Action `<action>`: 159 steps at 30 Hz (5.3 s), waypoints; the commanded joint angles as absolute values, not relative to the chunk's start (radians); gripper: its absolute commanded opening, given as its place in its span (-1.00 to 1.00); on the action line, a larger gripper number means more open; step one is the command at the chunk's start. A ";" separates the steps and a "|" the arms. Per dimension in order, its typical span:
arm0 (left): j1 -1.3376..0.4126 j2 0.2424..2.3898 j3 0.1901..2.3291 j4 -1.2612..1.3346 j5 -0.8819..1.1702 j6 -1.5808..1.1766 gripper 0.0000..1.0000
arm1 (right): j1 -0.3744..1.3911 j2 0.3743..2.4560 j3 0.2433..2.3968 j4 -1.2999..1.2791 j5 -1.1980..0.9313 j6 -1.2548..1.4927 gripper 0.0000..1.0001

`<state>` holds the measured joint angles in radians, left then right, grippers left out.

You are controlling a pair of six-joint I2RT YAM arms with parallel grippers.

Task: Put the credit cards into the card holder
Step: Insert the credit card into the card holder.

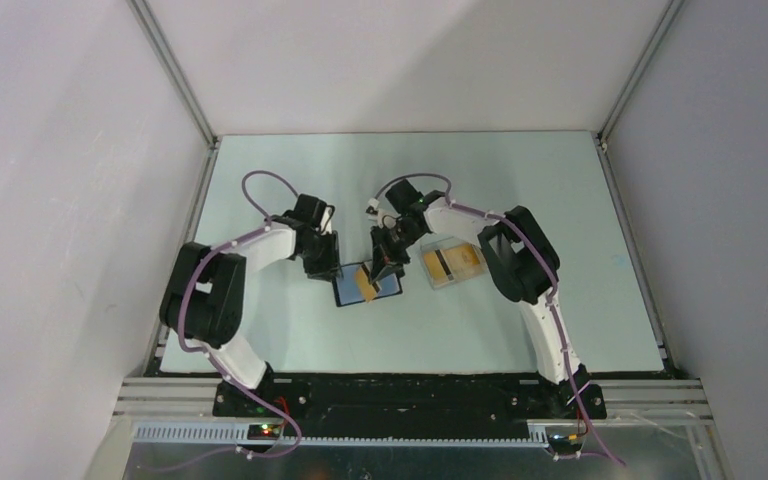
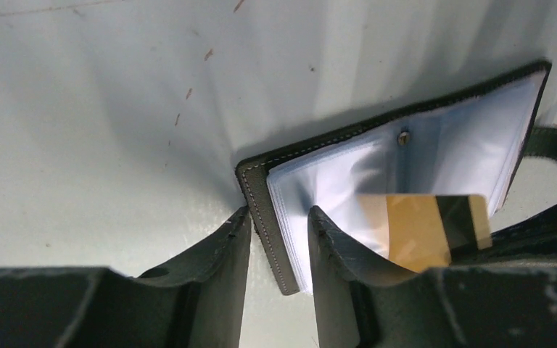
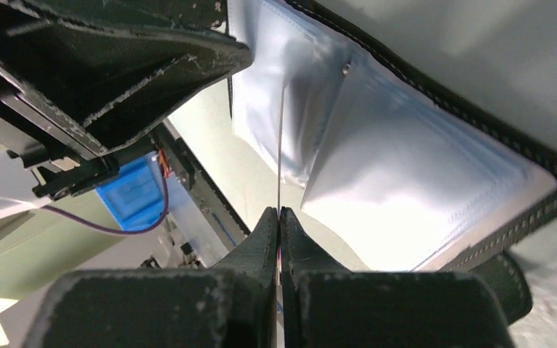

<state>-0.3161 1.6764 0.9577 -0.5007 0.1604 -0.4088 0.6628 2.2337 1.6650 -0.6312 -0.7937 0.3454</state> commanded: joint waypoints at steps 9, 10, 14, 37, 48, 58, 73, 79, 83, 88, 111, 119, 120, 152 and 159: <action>-0.295 1.654 0.892 -0.520 0.140 -0.388 -0.18 | 0.678 2.211 1.512 -0.331 -0.886 0.527 -1.00; -0.294 1.652 0.889 -0.520 0.135 -0.387 -0.19 | 0.679 2.214 1.512 -0.330 -0.860 0.523 -1.00; -0.293 1.664 0.887 -0.520 0.138 -0.374 -0.24 | 0.682 2.213 1.534 -0.342 -0.790 0.504 -1.00; -0.307 1.706 0.893 -0.522 0.134 -0.355 -0.51 | 0.681 2.182 1.509 -0.234 -0.675 0.581 -1.00; -0.307 1.653 0.866 -0.536 0.076 -0.346 -0.39 | 0.692 2.107 1.403 -0.134 -0.571 0.675 -1.00; -0.307 1.669 0.897 -0.554 0.064 -0.332 -0.40 | 0.697 2.099 1.363 -0.088 -0.580 0.711 -1.00; -0.307 1.657 0.903 -0.568 0.063 -0.335 -0.43 | 0.702 2.053 1.232 0.137 -0.541 0.877 -1.00; -0.308 1.653 0.898 -0.569 0.062 -0.344 -0.45 | 0.717 2.066 1.222 0.197 -0.550 0.915 -1.00; -0.307 1.654 0.907 -0.570 0.061 -0.345 -0.46 | 0.730 2.084 1.222 0.186 -0.558 0.917 -1.00; -0.308 1.658 0.923 -0.578 0.060 -0.342 -0.45 | 0.747 2.071 1.223 0.099 -0.529 0.867 -1.00; -0.308 1.660 0.942 -0.591 0.063 -0.334 -0.46 | 0.762 2.031 1.313 -0.161 -0.467 0.724 0.68; -0.307 1.650 0.942 -0.592 0.077 -0.335 -0.46 | 0.768 2.108 1.355 -0.110 -0.568 0.756 0.55; -0.307 1.651 0.941 -0.592 0.079 -0.336 -0.46 | 0.769 2.111 1.356 -0.099 -0.578 0.769 0.47; -0.284 1.612 0.924 -0.574 0.077 -0.339 -0.73 | 0.801 2.081 1.558 -0.364 -0.504 0.612 0.50; -0.283 1.435 0.907 -0.579 0.004 -0.377 -0.09 | 0.793 1.952 1.634 -0.537 -0.387 0.486 0.71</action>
